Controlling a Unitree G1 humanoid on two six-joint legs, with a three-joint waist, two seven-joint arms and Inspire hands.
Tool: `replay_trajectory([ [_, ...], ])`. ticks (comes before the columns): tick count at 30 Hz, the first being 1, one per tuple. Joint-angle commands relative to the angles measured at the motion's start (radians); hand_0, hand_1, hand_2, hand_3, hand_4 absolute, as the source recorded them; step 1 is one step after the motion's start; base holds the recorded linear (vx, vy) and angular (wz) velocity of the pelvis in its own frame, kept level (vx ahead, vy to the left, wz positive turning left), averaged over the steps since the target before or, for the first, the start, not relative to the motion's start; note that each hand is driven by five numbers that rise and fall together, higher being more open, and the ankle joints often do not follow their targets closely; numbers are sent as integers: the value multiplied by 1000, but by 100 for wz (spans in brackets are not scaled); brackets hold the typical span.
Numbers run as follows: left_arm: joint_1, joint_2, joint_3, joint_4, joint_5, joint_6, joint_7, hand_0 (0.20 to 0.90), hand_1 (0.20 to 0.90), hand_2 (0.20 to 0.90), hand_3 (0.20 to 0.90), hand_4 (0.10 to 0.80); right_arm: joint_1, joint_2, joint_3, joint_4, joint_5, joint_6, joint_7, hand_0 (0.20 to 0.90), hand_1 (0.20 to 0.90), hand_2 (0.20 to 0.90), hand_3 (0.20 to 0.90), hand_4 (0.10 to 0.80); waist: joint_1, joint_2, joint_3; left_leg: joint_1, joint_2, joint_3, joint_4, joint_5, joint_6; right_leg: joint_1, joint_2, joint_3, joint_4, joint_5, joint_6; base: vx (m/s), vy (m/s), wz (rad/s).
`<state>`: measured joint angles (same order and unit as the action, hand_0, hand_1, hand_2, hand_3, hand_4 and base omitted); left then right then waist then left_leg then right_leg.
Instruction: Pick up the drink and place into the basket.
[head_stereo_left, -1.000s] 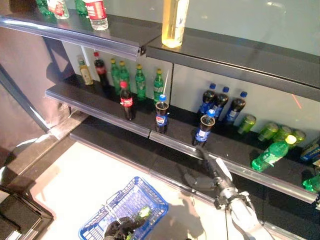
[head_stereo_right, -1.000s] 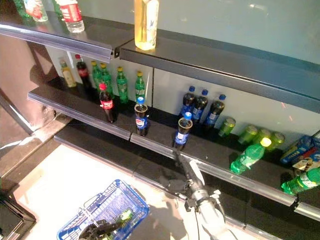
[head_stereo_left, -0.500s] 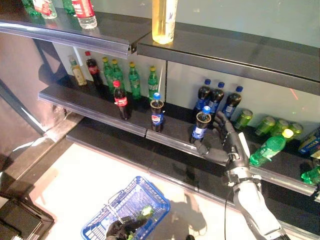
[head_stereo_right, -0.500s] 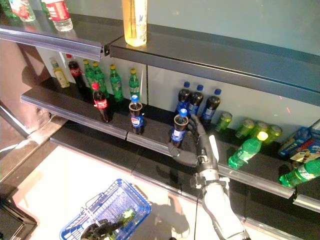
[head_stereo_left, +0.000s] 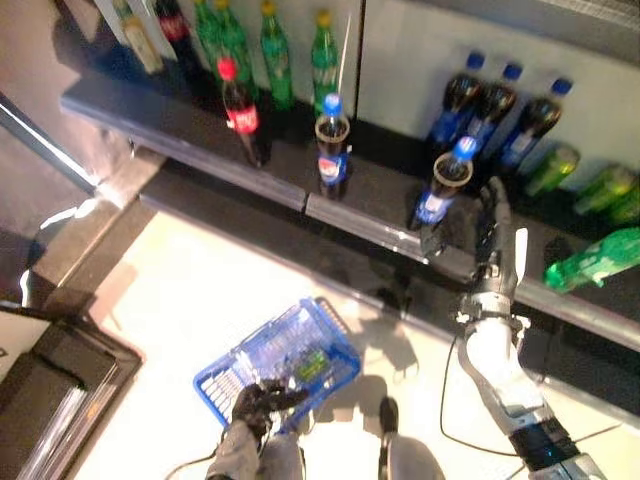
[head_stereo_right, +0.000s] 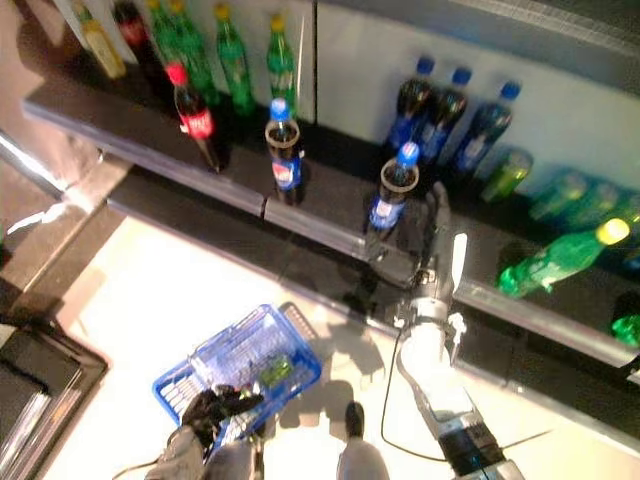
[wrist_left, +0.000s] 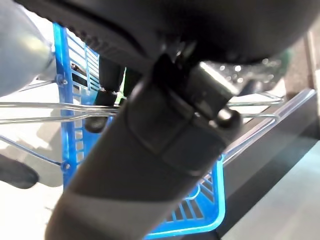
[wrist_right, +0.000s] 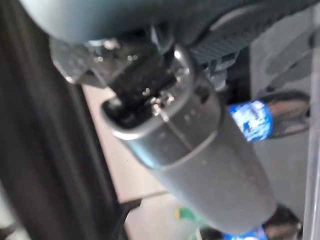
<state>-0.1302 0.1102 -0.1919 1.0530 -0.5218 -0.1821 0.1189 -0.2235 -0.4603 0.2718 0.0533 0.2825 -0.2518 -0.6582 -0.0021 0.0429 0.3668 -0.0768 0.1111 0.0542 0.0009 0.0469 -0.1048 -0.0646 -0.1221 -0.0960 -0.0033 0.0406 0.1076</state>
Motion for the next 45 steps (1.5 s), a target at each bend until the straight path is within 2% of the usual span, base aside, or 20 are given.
replay_trajectory([
  [1,118,89,-48,44,-33,-9,32,300,300,300,200,100,-137,41,-73,-92,-103,-103,-107,900,900,900,900,800,30,-35,2,-85,-4,-97,150,-43,3,-80,-82,-31,114,3,-7,-109,24,-1],
  [5,101,77,-75,29,-50,-21,33,300,300,300,200,100,-193,43,-74,-86,-148,-75,-164,900,900,900,900,800,30,-26,41,-123,-16,-105,176,-42,5,-109,-85,-28,135,2,-15,-57,11,-2],
  [14,72,72,-103,-8,-69,-27,27,300,300,300,200,100,-282,44,-71,-76,-132,-43,-165,900,900,900,900,800,40,-18,95,-177,-30,-114,208,-39,10,-150,-86,-28,157,3,-22,-26,-1,-3],
  [23,37,80,-121,-36,-90,-5,26,300,300,300,200,100,-459,47,-79,-4,-92,-5,-180,900,900,900,900,800,72,-6,134,-225,-43,-125,225,-26,15,-184,-87,-41,173,6,-27,-9,2,-2],
  [33,10,88,-151,-49,-116,4,20,300,300,300,200,100,-612,19,-102,170,-62,7,-256,900,900,900,900,800,103,14,153,-262,-54,-132,236,-18,21,-216,-91,-60,194,5,-32,1,2,1],
  [45,5,91,-175,-56,-143,6,-1,300,300,300,200,100,-709,-13,-120,291,-24,3,-322,900,900,900,900,800,118,30,153,-301,-68,-135,246,-17,29,-259,-95,-60,216,3,-35,3,2,2],
])
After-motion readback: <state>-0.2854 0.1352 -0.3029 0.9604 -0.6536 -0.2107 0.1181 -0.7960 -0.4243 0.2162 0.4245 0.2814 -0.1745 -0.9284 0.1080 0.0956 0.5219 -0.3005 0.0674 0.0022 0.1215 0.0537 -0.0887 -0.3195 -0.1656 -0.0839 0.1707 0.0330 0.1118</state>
